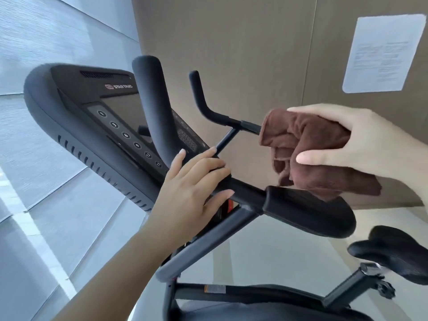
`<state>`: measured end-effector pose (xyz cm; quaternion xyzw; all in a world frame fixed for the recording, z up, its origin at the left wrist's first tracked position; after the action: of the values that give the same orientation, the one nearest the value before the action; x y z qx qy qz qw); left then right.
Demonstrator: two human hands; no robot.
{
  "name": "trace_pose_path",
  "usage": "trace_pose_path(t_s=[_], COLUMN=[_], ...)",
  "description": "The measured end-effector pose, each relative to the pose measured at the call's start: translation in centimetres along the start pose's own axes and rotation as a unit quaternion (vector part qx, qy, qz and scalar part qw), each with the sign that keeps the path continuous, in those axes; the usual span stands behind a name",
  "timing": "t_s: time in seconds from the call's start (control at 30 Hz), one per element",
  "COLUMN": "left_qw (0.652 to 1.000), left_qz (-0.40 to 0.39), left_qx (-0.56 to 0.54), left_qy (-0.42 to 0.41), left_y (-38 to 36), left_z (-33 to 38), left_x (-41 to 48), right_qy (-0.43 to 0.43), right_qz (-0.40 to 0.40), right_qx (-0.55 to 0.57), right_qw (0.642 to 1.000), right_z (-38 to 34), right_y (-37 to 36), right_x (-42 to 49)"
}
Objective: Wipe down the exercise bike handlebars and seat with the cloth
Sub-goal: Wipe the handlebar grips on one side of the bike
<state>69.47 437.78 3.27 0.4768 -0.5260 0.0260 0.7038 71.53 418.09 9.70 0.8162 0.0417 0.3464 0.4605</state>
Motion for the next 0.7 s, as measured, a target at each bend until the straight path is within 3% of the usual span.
trace_pose_path(t_s=[0.07,0.2,0.37,0.7], left_qw=[1.000,1.000,1.000,0.999], left_qz=[0.002,-0.004,0.012,0.042], left_qx=[-0.008,0.011,0.011,-0.026], left_qy=[0.010,-0.002,-0.017,-0.001], left_y=[-0.8,-2.7,-3.2,-3.2], left_z=[0.7,2.6,3.4,2.8], left_x=[0.5,0.5,0.4,0.3], right_qy=[-0.016,-0.046,-0.017,-0.098], right_qz=[-0.028,-0.212,-0.069,0.021], right_qx=[-0.017,-0.051,-0.068,-0.019], right_qw=[0.999,0.975,0.995,0.995], right_z=[1.0,3.1,1.4,4.7], right_y=[-0.2,-6.5,-8.0,-5.7], right_x=[-0.4,-3.7,-3.8,-7.2])
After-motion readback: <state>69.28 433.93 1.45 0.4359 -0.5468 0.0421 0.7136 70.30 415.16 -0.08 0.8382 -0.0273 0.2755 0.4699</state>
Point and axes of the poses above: each hand's wrist, its own x-axis towards the middle knuckle, its own y-axis out of the back of the hand, z = x × y, the point moved 8 cm from there along x, towards the middle knuckle, and after that the axes turned 7 degrees about -x, right-handed, at the moved point
